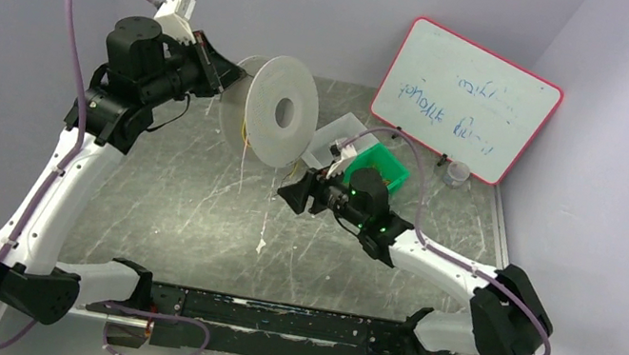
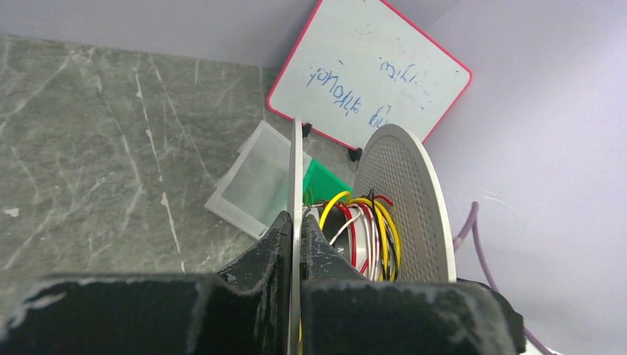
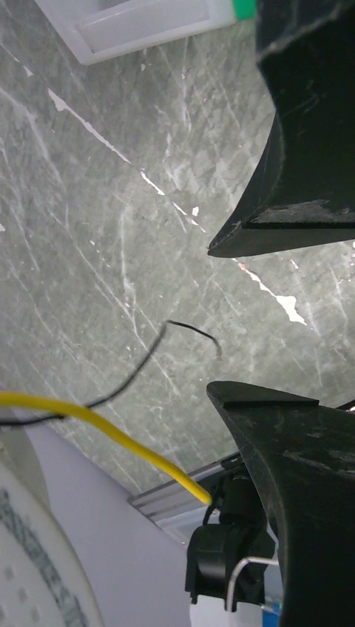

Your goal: Wrap the cables

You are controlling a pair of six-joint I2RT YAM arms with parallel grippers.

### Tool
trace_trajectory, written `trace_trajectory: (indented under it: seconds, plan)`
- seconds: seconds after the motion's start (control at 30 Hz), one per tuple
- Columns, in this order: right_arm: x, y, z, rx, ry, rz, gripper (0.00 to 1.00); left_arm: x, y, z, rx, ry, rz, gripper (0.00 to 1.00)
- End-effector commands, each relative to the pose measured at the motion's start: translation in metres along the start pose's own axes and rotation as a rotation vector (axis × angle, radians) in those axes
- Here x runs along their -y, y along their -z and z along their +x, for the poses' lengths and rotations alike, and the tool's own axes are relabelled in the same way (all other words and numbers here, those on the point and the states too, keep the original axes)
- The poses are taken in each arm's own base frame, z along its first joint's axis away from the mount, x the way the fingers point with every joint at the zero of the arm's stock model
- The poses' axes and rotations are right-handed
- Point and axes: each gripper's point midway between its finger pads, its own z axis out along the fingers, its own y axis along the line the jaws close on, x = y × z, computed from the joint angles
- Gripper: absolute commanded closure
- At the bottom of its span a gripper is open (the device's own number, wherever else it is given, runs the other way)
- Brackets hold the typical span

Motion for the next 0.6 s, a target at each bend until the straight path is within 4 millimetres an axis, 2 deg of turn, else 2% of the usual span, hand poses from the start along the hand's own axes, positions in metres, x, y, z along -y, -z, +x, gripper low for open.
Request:
trace_trajectory:
  seconds: [0.0,0.13,0.27,0.33,0.47,0.5,0.57]
  plan:
    - [-0.009,-0.011,-0.024,0.099,-0.010,-0.052,0.35,0.036,0.009,-0.033,0.090,0.031,0.143,0.93]
    - [-0.012,-0.017,-0.023,0.104,-0.026,-0.083,0.39,0.035,0.008,-0.034,0.090,0.042,0.141,0.93]
    - [-0.012,-0.021,-0.019,0.104,-0.045,-0.094,0.48,0.034,0.009,-0.035,0.094,0.048,0.140,0.93]
    - [-0.014,-0.022,-0.019,0.107,-0.053,-0.109,0.58,0.034,0.009,-0.036,0.097,0.052,0.141,0.93]
    - [-0.018,-0.022,-0.015,0.103,-0.069,-0.137,0.95,0.030,0.009,-0.039,0.108,0.056,0.122,0.93]
    - [-0.018,-0.021,-0.014,0.100,-0.074,-0.140,1.00,0.028,0.008,-0.039,0.111,0.057,0.116,0.93]
    - [-0.021,-0.019,-0.010,0.093,-0.087,-0.143,1.00,0.025,0.008,-0.040,0.121,0.062,0.102,0.93]
